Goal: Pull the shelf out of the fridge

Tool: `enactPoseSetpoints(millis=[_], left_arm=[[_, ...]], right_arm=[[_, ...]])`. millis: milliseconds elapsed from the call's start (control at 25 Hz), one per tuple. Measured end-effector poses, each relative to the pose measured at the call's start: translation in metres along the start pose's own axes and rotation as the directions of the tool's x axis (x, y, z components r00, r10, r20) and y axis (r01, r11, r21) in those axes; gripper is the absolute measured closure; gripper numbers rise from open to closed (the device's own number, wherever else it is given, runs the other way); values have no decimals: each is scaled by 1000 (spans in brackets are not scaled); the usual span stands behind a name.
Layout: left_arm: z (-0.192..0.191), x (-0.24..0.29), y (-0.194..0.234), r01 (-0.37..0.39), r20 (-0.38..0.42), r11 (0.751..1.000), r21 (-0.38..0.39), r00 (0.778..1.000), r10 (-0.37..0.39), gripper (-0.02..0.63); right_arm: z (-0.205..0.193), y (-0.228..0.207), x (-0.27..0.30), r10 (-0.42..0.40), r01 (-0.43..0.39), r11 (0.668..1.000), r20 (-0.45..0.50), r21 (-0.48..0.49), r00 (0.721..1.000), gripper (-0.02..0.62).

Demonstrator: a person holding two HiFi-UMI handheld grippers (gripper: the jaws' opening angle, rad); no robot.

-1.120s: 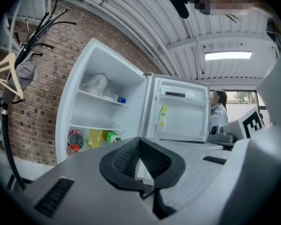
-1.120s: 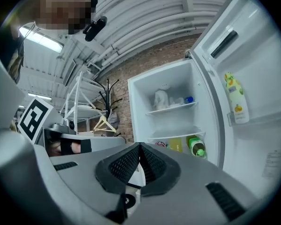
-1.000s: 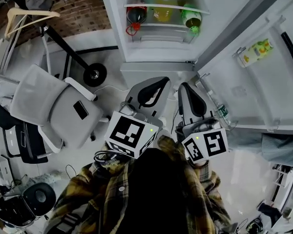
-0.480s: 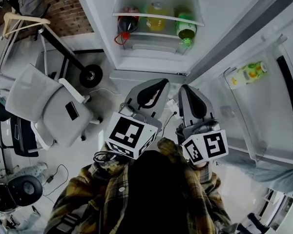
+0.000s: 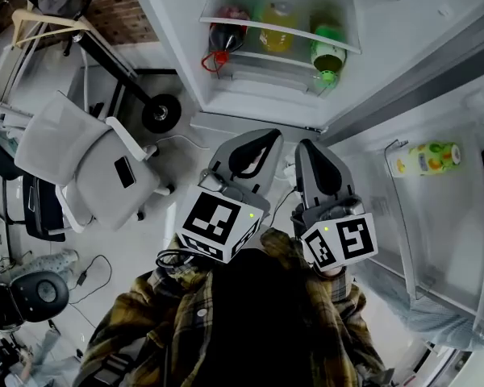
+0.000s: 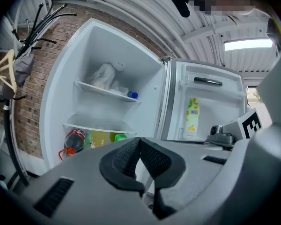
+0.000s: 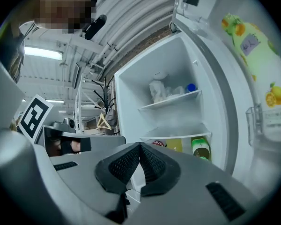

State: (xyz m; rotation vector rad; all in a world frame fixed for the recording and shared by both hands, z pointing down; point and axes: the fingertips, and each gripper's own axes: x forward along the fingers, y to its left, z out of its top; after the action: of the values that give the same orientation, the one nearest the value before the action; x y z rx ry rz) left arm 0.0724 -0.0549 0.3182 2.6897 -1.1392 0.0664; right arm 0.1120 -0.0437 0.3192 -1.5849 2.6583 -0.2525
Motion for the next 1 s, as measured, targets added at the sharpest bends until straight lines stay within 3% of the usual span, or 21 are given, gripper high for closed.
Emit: enactPoseSetpoints(millis=[1000], left_arm=[[50, 124, 139, 48, 23, 998, 36, 999, -49, 603]], right_arm=[[38, -79, 174, -58, 59, 998, 57, -10, 997, 578]])
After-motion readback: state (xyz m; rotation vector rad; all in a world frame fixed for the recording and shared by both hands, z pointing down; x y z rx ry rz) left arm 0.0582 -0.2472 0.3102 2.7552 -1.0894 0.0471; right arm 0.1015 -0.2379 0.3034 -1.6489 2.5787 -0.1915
